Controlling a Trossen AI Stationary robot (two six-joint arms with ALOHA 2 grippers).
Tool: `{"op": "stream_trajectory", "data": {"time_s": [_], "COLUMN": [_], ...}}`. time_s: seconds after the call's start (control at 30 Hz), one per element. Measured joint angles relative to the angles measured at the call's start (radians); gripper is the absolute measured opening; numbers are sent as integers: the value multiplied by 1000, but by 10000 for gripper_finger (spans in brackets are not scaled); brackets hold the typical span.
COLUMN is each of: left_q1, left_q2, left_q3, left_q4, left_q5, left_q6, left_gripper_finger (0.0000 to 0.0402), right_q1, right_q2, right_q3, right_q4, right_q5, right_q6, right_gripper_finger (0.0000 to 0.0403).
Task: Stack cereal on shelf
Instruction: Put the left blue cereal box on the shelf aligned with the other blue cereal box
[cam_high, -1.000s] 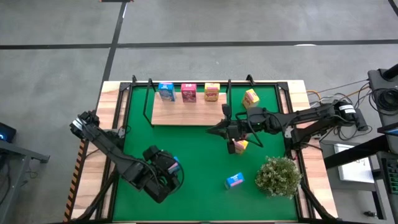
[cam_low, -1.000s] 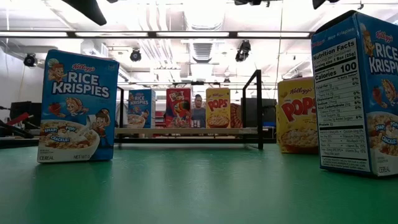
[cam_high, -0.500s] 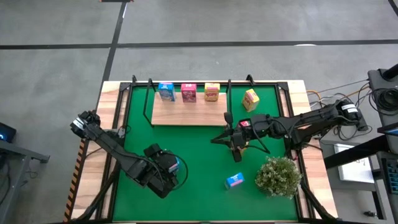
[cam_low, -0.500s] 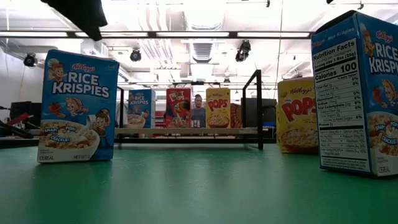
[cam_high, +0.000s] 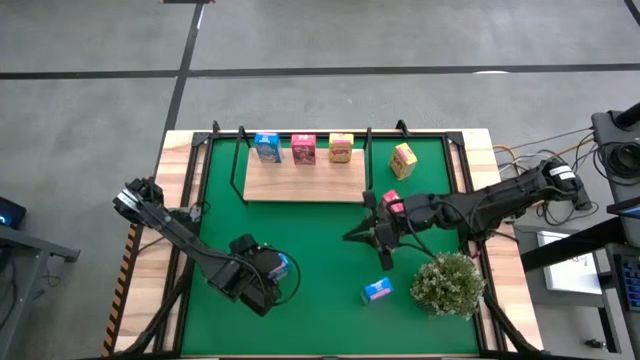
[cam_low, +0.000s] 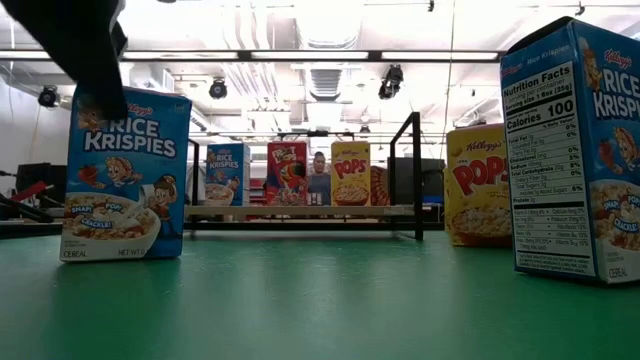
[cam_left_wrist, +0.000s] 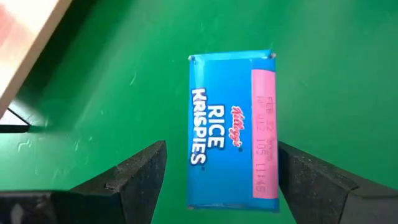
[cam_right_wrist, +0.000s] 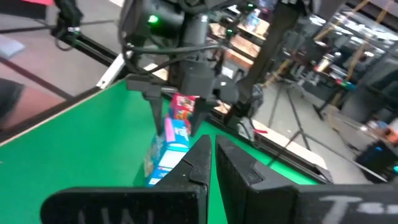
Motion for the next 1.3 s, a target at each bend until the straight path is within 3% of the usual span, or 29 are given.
{"op": "stream_trajectory", "data": {"time_s": [0.37, 0.73, 1.0, 1.17, 1.3], "left_q1": [0, 1, 65, 183, 312], "left_q2": [0, 0, -38, -155, -296], "left_q3": [-33, 58, 129, 70, -21], "left_q4": [34, 3, -68, -58, 54], "left_q5": [6, 5, -53, -106, -110], "left_q6": [25, 185, 497, 768, 979], "left_gripper_finger": [217, 166, 164, 164, 164], "right_q1": [29, 29, 28, 28, 28], "right_q2": [0, 0, 0, 9, 8], "right_q3": [0, 0, 0, 0, 0], "right_q4": [0, -1, -10, -26, -23], "right_q5": [26, 27, 26, 24, 24], "right_q6": [-1, 3, 19, 29, 43], "right_gripper_finger": [13, 13, 13, 13, 13]}}
